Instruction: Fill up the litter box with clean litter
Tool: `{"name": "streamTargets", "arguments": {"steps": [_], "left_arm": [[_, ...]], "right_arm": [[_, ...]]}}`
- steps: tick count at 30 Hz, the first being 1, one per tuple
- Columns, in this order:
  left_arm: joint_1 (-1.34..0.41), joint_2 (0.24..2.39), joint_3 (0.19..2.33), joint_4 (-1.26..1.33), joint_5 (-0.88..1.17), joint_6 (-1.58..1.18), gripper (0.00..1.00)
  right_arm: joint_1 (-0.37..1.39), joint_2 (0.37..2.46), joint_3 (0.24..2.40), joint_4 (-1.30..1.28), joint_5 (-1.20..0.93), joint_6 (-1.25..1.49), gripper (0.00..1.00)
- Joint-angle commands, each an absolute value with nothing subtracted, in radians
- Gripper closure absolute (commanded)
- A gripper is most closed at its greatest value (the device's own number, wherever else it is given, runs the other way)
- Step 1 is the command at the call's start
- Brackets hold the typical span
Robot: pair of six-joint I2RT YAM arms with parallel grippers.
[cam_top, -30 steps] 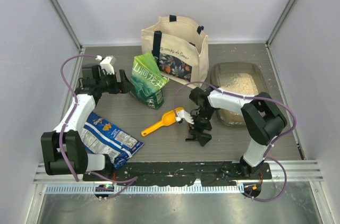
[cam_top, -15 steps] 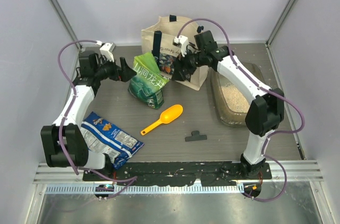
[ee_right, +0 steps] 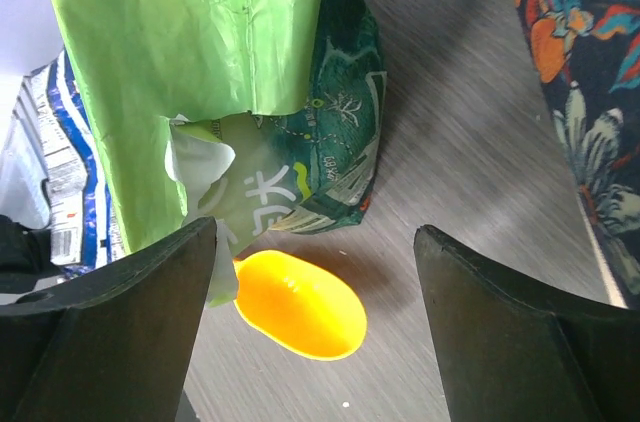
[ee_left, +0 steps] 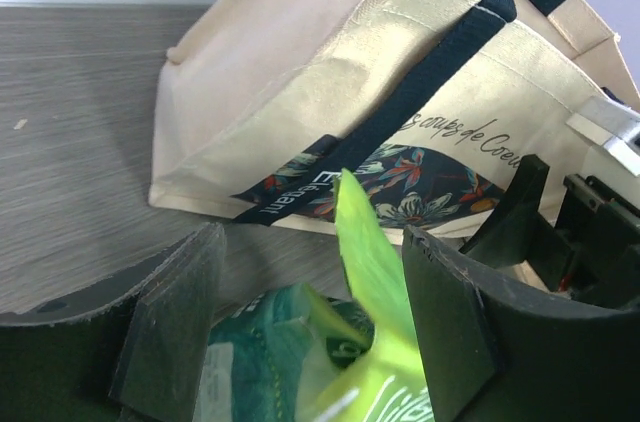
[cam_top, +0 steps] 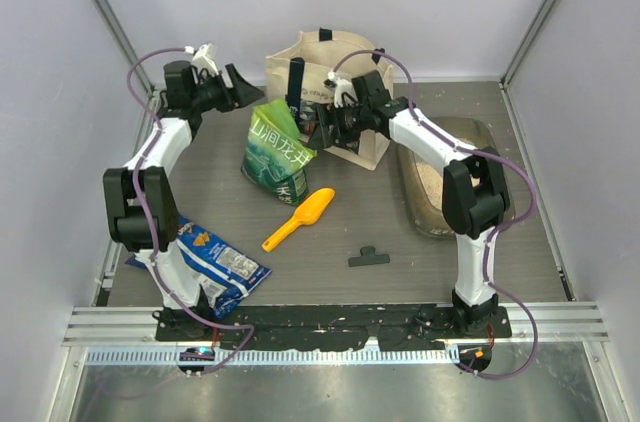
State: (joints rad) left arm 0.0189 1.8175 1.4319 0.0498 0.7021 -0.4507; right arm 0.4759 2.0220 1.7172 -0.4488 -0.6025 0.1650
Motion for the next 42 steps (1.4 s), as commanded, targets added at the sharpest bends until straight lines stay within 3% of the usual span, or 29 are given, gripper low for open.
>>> {"name": "streamTargets", "arguments": {"steps": [1,6,10,13,14,15,18,33,42], "left_arm": [[-0.049,1.873,1.523,0.069,0.745,-0.509,0.27],[-0.064,1.898,1.531,0.003,0.746,-0.526,0.35],[-0.064,1.894,1.566,-0.074,0.761,-0.493,0.47],[-0.064,1.887,1.575,-0.097,0.768,-0.454,0.65],[-0.064,1.879,1.574,-0.097,0.770,-0.445,0.78],[-0.063,1.875,1.574,-0.091,0.772,-0.442,0.86],[-0.060,1.846,1.572,-0.078,0.772,-0.445,1.00],[-0.034,1.683,1.536,0.176,0.793,-0.663,1.00],[-0.031,1.667,1.503,0.202,0.793,-0.680,1.00]], "right_arm": [[0.482,1.989,1.684,-0.344,-0.715,0.265,0.14],[0.474,2.045,1.669,-0.201,-0.837,0.440,0.14],[0.453,2.089,1.660,-0.082,-0.897,0.557,0.14],[0.448,2.117,1.684,-0.025,-0.903,0.615,0.14],[0.446,2.134,1.693,-0.014,-0.908,0.621,0.14],[0.448,2.141,1.703,-0.008,-0.910,0.627,0.15],[0.446,2.148,1.736,-0.005,-0.910,0.630,0.16],[0.443,2.069,1.746,-0.153,-0.764,0.468,0.13],[0.451,2.102,1.717,0.106,-0.977,0.656,0.13]]}}
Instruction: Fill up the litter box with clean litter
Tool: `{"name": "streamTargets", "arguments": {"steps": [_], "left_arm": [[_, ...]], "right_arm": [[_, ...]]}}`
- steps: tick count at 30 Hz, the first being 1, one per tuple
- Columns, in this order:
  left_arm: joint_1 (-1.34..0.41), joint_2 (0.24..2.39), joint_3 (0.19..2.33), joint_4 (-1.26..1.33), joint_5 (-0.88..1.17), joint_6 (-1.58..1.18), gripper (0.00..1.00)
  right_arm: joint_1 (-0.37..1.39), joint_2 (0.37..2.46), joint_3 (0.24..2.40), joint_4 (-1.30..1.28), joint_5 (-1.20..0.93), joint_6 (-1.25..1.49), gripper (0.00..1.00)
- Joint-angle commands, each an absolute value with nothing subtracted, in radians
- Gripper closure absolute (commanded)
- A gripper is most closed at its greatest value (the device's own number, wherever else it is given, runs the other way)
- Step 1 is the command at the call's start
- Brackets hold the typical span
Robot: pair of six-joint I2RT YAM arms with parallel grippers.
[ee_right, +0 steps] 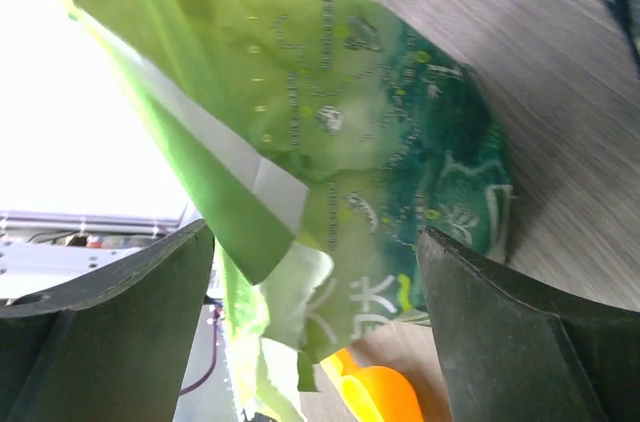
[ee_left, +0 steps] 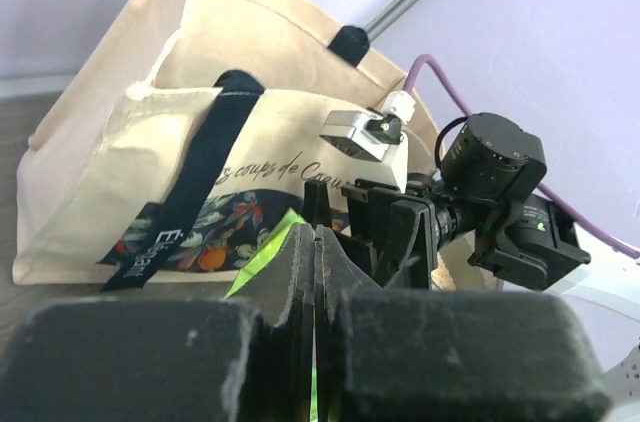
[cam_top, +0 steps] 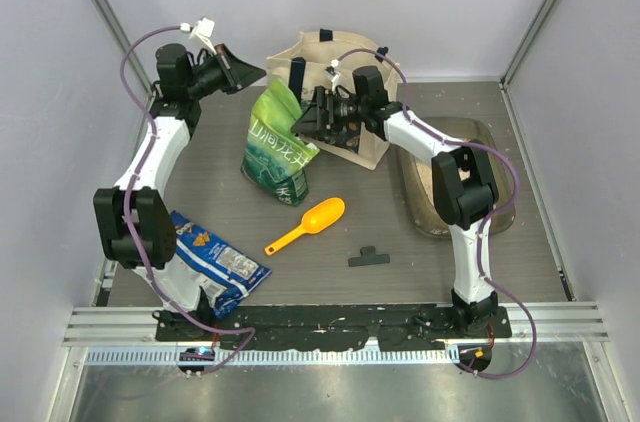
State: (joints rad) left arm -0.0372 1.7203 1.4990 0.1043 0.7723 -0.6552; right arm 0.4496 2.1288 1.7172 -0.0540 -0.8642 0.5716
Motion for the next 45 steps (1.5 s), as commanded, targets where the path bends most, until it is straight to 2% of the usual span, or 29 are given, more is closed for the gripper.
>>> {"name": "streamTargets", "arguments": {"steps": [1,8,10,11,12,14,15,17,18,20,21,23,26,27,30,35,45], "left_arm": [[-0.031,1.667,1.502,0.199,0.795,-0.678,1.00],[0.026,1.638,1.479,0.166,0.827,-0.641,1.00],[0.046,1.600,1.462,0.123,0.844,-0.562,0.88],[0.063,1.583,1.442,0.038,0.845,-0.519,0.78],[0.069,1.568,1.433,0.000,0.829,-0.456,0.62],[0.075,1.523,1.386,-0.112,0.784,-0.268,0.53],[0.077,1.510,1.365,-0.167,0.737,-0.220,0.46],[0.077,1.485,1.295,-0.170,0.567,-0.167,0.44],[0.075,1.486,1.278,-0.169,0.508,-0.169,0.44],[0.077,1.508,1.234,-0.157,0.385,-0.179,0.44],[0.075,1.522,1.224,-0.146,0.364,-0.181,0.45],[0.064,1.592,1.232,-0.140,0.341,-0.178,0.48],[0.058,1.702,1.282,-0.184,0.287,-0.210,0.57],[0.058,1.725,1.292,-0.202,0.266,-0.225,0.64],[0.055,1.737,1.249,-0.198,0.305,-0.290,0.74],[-0.052,1.704,1.121,-0.149,0.347,-0.336,0.75],[-0.215,1.631,0.977,-0.077,0.377,-0.432,0.82]], "right_arm": [[0.453,2.105,1.718,0.142,-1.004,0.669,0.13],[0.477,2.154,1.753,0.186,-1.042,0.689,0.16],[0.483,2.161,1.773,0.146,-1.006,0.663,0.18],[0.485,2.164,1.782,0.126,-0.962,0.632,0.20],[0.489,2.167,1.805,0.106,-0.948,0.615,0.21],[0.495,2.178,1.834,0.055,-0.911,0.577,0.23],[0.500,2.181,1.877,0.007,-0.896,0.513,0.31],[0.511,2.186,1.940,-0.054,-0.867,0.460,0.47],[0.512,2.187,1.965,-0.105,-0.852,0.401,0.65],[0.523,2.183,2.031,-0.164,-0.830,0.326,0.78],[0.525,2.178,2.048,-0.208,-0.821,0.299,0.87],[0.528,2.168,2.103,-0.267,-0.793,0.194,0.97],[0.528,2.166,2.172,-0.351,-0.769,0.083,0.99],[0.528,2.172,2.193,-0.392,-0.769,0.066,0.99],[0.532,2.186,2.247,-0.435,-0.769,0.023,0.99],[0.561,2.210,2.336,-0.505,-0.756,-0.119,0.98],[0.571,2.267,2.441,-0.541,-0.723,-0.153,0.98]]}}
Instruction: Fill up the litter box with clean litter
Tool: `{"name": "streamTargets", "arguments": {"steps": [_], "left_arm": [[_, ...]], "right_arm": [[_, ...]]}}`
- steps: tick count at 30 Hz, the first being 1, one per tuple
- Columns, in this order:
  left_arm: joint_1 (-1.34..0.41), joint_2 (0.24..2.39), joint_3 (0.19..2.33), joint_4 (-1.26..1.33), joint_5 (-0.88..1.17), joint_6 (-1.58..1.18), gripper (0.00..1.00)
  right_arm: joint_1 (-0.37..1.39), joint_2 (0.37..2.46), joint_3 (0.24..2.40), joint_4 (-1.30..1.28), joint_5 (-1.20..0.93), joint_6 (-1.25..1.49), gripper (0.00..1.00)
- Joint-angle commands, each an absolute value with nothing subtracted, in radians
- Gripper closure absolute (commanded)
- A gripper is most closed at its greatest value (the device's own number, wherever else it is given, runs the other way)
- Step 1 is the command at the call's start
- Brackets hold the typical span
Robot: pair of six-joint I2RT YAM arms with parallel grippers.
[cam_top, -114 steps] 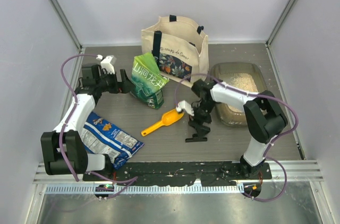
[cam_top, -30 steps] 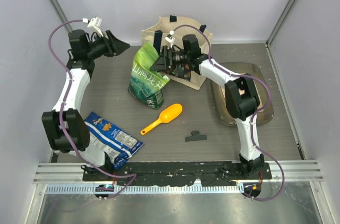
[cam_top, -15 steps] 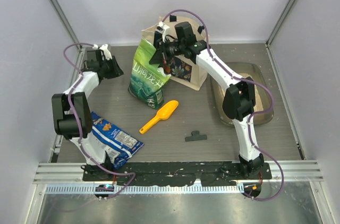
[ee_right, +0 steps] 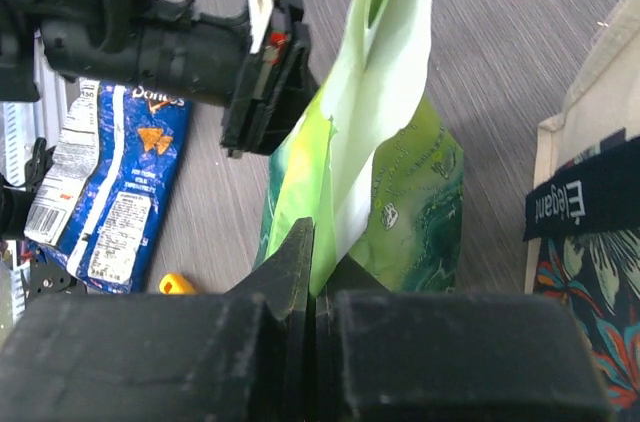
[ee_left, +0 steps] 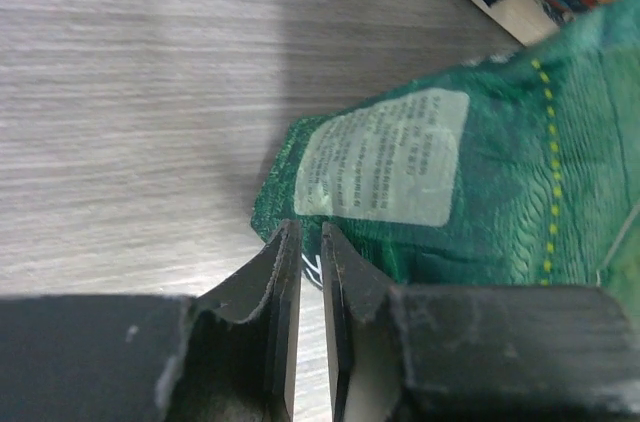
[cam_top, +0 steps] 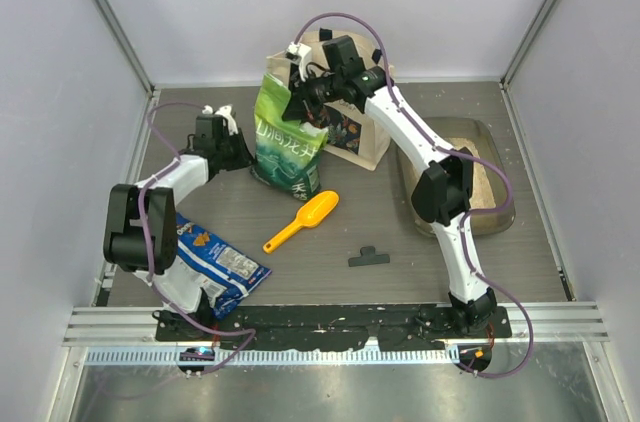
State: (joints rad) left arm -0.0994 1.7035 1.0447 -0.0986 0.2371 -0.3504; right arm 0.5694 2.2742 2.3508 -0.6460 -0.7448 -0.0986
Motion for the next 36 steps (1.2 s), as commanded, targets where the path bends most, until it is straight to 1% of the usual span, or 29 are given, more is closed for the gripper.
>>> {"name": "streamTargets", "arguments": {"steps": [1,7,10,13,15,16,17,18,19,20,21,23,25,27,29,33,36], "left_arm": [[-0.224,1.622,0.941,-0.066,0.383,-0.439,0.82],[-0.250,1.543,0.854,-0.034,0.411,-0.462,0.82],[-0.249,1.540,0.874,-0.054,0.419,-0.448,0.82],[-0.247,1.539,0.914,-0.089,0.413,-0.419,0.80],[-0.232,1.519,0.966,-0.176,0.440,-0.364,0.74],[-0.224,1.505,0.979,-0.198,0.468,-0.338,0.70],[-0.209,1.484,0.988,-0.233,0.495,-0.312,0.58],[-0.201,1.436,0.994,-0.241,0.561,-0.278,0.52],[-0.193,1.402,0.993,-0.244,0.592,-0.214,0.44],[-0.190,1.372,0.988,-0.241,0.622,-0.172,0.35],[-0.186,1.343,0.977,-0.221,0.656,-0.140,0.31],[-0.187,1.264,0.970,-0.178,0.634,-0.094,0.24],[-0.186,1.249,0.992,-0.121,0.573,-0.077,0.22],[-0.184,1.270,1.049,-0.106,0.540,-0.051,0.21],[-0.184,1.325,1.086,-0.081,0.525,-0.005,0.17],[-0.184,1.414,1.179,-0.019,0.514,0.084,0.16],[-0.183,1.492,1.276,-0.028,0.457,0.115,0.16]], "right_arm": [[0.568,2.272,2.448,-0.540,-0.719,-0.163,0.99],[0.566,2.313,2.526,-0.541,-0.733,-0.150,0.99],[0.569,2.277,2.458,-0.541,-0.749,-0.127,0.99],[0.571,2.235,2.405,-0.563,-0.730,-0.138,0.99],[0.566,2.208,2.398,-0.574,-0.710,-0.138,0.97],[0.561,2.197,2.405,-0.571,-0.704,-0.129,0.91],[0.557,2.188,2.411,-0.557,-0.669,-0.082,0.67],[0.540,2.166,2.414,-0.542,-0.646,-0.042,0.57],[0.529,2.149,2.404,-0.523,-0.626,-0.006,0.50],[0.519,2.135,2.393,-0.481,-0.589,0.029,0.39],[0.490,2.120,2.381,-0.463,-0.577,0.108,0.36],[0.465,2.088,2.347,-0.436,-0.566,0.165,0.32],[0.440,2.065,2.315,-0.433,-0.578,0.195,0.31],[0.433,2.046,2.283,-0.437,-0.584,0.190,0.31],[0.426,2.036,2.253,-0.460,-0.571,0.173,0.31],[0.426,2.025,2.221,-0.506,-0.485,0.158,0.31],[0.425,2.010,2.181,-0.531,-0.434,0.158,0.31]]}}
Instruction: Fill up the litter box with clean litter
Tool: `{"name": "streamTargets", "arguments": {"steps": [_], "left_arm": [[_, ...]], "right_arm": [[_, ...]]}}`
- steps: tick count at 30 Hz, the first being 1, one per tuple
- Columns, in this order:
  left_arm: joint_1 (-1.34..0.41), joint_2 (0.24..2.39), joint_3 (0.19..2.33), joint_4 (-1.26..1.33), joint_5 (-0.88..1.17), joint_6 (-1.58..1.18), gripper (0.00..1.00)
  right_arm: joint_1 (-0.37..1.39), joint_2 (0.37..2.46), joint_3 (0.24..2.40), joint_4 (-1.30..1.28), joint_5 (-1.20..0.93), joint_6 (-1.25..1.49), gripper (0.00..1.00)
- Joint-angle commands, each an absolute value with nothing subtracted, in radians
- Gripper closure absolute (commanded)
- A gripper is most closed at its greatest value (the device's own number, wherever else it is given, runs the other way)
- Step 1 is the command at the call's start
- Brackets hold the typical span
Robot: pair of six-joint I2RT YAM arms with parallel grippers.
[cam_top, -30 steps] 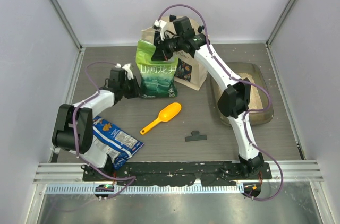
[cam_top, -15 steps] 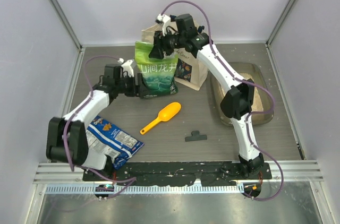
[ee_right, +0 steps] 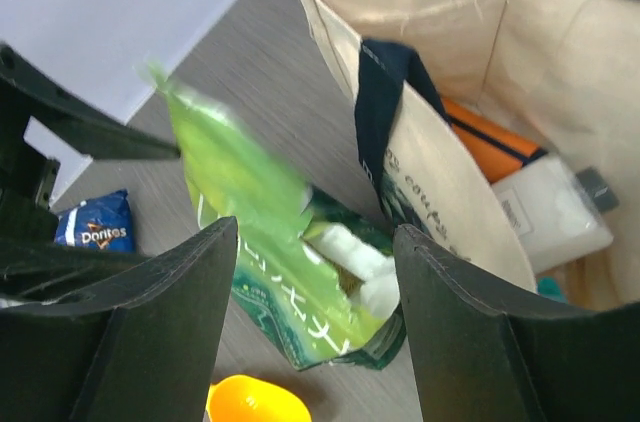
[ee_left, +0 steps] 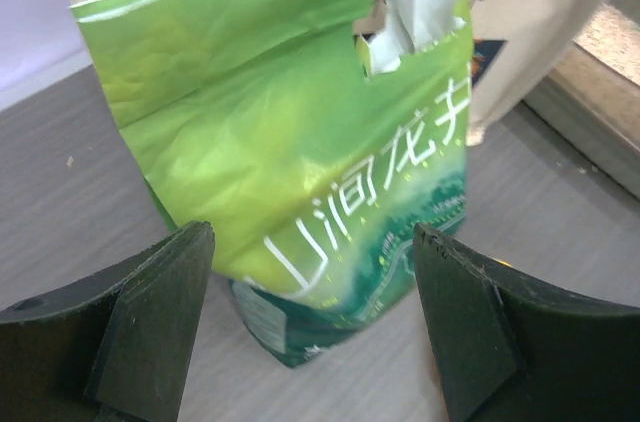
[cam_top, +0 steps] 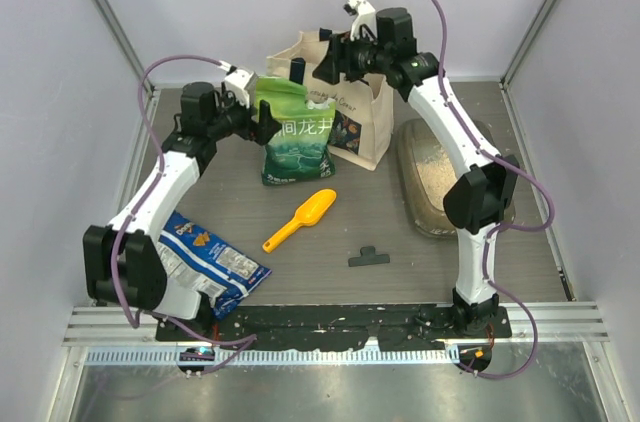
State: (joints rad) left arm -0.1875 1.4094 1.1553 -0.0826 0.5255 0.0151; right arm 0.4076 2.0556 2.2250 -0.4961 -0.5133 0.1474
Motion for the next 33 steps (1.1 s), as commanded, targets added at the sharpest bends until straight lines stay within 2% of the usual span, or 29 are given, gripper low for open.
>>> {"name": "streamTargets", "arguments": {"steps": [1,5,7,10,12,17,19,24,28,30,32,33], "left_arm": [[-0.183,1.509,1.299,-0.035,0.454,0.126,0.16],[-0.175,1.572,1.388,-0.054,0.474,0.144,0.17],[-0.167,1.600,1.433,-0.080,0.564,0.143,0.22],[-0.167,1.632,1.479,-0.116,0.627,0.118,0.23],[-0.157,1.641,1.500,-0.112,0.606,0.072,0.23],[-0.097,1.618,1.512,-0.113,0.624,0.005,0.16],[-0.069,1.614,1.520,-0.141,0.643,0.005,0.03],[-0.060,1.624,1.519,-0.156,0.738,0.006,0.02],[-0.064,1.681,1.545,-0.155,0.837,-0.058,0.07],[-0.074,1.719,1.568,-0.144,0.873,-0.069,0.08],[-0.083,1.750,1.603,-0.144,0.882,-0.075,0.17],[-0.086,1.767,1.617,-0.146,0.891,-0.078,0.21]], "right_arm": [[0.426,2.006,2.159,-0.534,-0.437,0.155,0.31],[0.426,1.991,2.108,-0.541,-0.445,0.163,0.32],[0.426,1.987,2.089,-0.545,-0.440,0.164,0.32],[0.425,1.983,2.077,-0.551,-0.413,0.173,0.32],[0.420,1.983,2.077,-0.555,-0.400,0.181,0.32],[0.410,1.974,2.062,-0.564,-0.361,0.192,0.33],[0.403,1.973,2.057,-0.569,-0.327,0.190,0.32],[0.380,2.005,2.065,-0.580,-0.311,0.204,0.33],[0.370,2.023,2.065,-0.574,-0.333,0.222,0.32],[0.354,2.029,2.060,-0.555,-0.425,0.279,0.31],[0.345,2.037,2.051,-0.528,-0.495,0.320,0.29],[0.344,2.039,2.049,-0.523,-0.509,0.340,0.25]]}}
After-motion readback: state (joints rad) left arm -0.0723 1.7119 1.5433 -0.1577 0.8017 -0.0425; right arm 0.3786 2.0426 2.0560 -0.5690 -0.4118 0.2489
